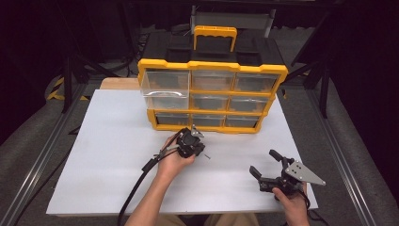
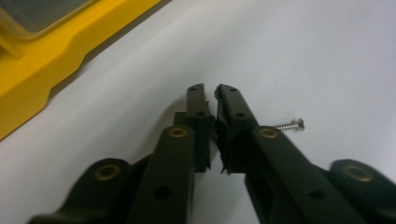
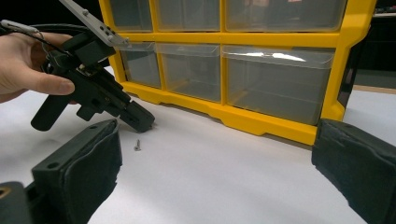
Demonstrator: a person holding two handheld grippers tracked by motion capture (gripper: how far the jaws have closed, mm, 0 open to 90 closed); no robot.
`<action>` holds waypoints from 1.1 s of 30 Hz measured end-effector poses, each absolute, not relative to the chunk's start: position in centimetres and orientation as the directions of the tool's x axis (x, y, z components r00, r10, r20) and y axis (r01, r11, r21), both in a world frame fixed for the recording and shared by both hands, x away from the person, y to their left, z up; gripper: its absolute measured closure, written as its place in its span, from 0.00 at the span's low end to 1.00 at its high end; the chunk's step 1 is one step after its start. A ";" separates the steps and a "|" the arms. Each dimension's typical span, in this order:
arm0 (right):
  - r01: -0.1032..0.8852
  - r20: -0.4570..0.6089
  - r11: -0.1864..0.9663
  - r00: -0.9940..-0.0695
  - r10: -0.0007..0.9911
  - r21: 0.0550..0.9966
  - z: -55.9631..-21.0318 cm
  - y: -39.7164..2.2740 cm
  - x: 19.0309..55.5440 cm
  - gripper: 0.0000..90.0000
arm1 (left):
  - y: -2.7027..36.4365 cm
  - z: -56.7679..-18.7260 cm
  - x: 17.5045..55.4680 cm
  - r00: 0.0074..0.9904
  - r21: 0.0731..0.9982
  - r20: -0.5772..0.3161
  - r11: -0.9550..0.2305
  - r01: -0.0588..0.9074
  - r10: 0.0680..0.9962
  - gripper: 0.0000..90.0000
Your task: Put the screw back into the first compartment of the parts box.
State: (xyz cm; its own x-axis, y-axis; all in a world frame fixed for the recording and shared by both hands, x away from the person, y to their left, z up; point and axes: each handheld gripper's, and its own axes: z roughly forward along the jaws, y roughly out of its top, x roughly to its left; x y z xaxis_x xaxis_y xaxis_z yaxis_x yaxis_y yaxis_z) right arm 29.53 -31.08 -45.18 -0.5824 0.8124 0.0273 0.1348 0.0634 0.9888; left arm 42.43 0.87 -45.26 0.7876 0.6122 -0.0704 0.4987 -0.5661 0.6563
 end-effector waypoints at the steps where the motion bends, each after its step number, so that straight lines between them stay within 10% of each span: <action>1: 0.136 0.028 0.064 -0.584 0.811 0.989 -45.2 -31.1 29.5 0.03 | 0.8 -45.3 42.3 0.783 0.660 -0.066 -0.561 0.500 0.619 0.98; 33: 0.136 0.025 0.068 -0.586 0.810 0.988 -45.2 -30.9 29.5 0.03 | 3.9 -40.8 39.3 0.790 0.650 -0.254 -0.507 0.567 0.558 0.98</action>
